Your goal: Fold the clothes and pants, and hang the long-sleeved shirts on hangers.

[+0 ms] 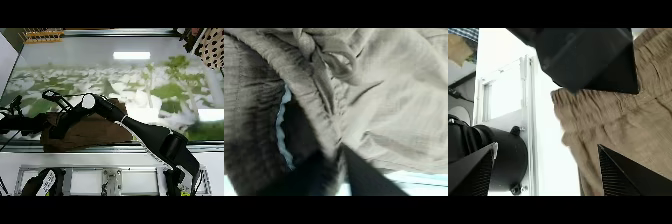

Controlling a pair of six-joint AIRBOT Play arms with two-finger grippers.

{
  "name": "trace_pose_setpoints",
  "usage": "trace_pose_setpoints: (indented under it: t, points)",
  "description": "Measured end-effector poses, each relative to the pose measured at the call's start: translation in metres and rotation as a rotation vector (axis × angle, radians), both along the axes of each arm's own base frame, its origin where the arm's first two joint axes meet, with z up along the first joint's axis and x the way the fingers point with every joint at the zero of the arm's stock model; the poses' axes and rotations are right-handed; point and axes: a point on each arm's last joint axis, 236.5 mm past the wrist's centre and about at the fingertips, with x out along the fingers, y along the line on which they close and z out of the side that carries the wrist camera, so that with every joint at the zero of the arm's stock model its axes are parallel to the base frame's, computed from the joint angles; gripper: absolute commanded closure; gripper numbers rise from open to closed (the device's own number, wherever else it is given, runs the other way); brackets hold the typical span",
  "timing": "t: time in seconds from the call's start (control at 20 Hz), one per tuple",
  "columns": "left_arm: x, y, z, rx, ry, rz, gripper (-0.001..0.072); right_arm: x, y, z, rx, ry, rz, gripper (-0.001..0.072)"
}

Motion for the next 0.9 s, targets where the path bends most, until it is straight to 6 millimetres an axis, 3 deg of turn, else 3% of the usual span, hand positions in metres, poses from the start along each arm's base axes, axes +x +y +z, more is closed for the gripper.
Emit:
trace_pose_setpoints:
  t: [0.2, 0.4, 0.45, 0.55, 0.7, 0.9]
  points:
    - [-0.001, 0.018, 0.017, 0.091, -0.013, -0.021, 0.0095, 0.033, -0.027, -0.005, -0.069, 0.016, -0.06, -0.0002]
    - [0.002, 0.03, 0.052, 0.182, -0.104, 0.006, 0.0095, 0.082, -0.082, -0.017, -0.189, 0.038, -0.138, -0.0002]
    - [0.002, 0.031, 0.059, 0.198, -0.129, 0.012, 0.0095, 0.095, -0.099, -0.02, -0.219, 0.047, -0.16, 0.009]
    - [-0.001, 0.028, 0.065, 0.217, -0.163, 0.021, 0.0095, 0.117, -0.134, -0.026, -0.278, 0.074, -0.203, 0.0542]
    - [-0.005, 0.015, 0.062, 0.219, -0.182, -0.001, 0.0095, 0.146, -0.197, -0.036, -0.353, 0.119, -0.282, 0.0574]
    - [0.001, -0.014, 0.05, 0.195, -0.186, -0.063, 0.0095, 0.156, -0.293, -0.046, -0.415, 0.205, -0.421, 0.0577]
